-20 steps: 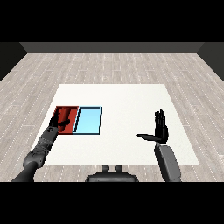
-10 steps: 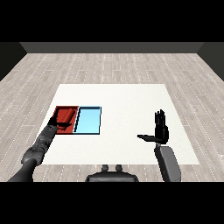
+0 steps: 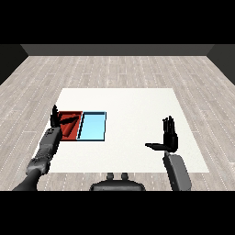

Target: Pick the red can and put it in the red box

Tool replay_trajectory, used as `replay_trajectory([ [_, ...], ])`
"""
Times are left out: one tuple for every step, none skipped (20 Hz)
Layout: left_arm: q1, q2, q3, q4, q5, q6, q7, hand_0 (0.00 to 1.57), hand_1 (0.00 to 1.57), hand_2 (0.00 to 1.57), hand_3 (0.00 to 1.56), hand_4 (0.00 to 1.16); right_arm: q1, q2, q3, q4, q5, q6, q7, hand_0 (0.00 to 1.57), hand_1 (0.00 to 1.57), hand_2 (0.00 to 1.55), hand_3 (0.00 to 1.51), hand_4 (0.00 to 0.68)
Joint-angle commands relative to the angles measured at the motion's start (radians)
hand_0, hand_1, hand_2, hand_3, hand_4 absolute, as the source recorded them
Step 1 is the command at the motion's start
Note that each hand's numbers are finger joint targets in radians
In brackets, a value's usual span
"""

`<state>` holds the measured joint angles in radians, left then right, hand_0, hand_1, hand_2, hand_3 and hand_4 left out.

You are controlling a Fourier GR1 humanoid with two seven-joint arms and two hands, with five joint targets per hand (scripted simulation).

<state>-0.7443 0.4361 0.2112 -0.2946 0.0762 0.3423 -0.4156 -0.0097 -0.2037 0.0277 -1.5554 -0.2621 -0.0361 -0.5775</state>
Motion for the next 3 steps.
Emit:
replay_trajectory([
  [0.032, -0.045, 0.083, -0.168, 0.107, -0.099, -0.231, 0.0, 0.0, 0.0, 0.0, 0.0, 0.005, -0.003, -0.005, 0.014, -0.025, 0.037, -0.013, 0.0, 0.0, 0.0, 0.0, 0.0],
  [0.019, -0.087, 0.068, -0.21, 0.107, -0.124, -0.263, 0.0, 0.0, 0.0, 0.0, 0.0, -0.01, -0.005, 0.012, -0.007, 0.003, 0.018, 0.001, 0.0, 0.0, 0.0, 0.0, 0.0],
  [0.026, -0.07, 0.057, -0.245, 0.105, -0.14, -0.248, 0.0, 0.0, 0.0, 0.0, 0.0, -0.011, 0.003, 0.023, 0.005, 0.018, 0.015, -0.008, 0.0, 0.0, 0.0, 0.0, 0.0],
])
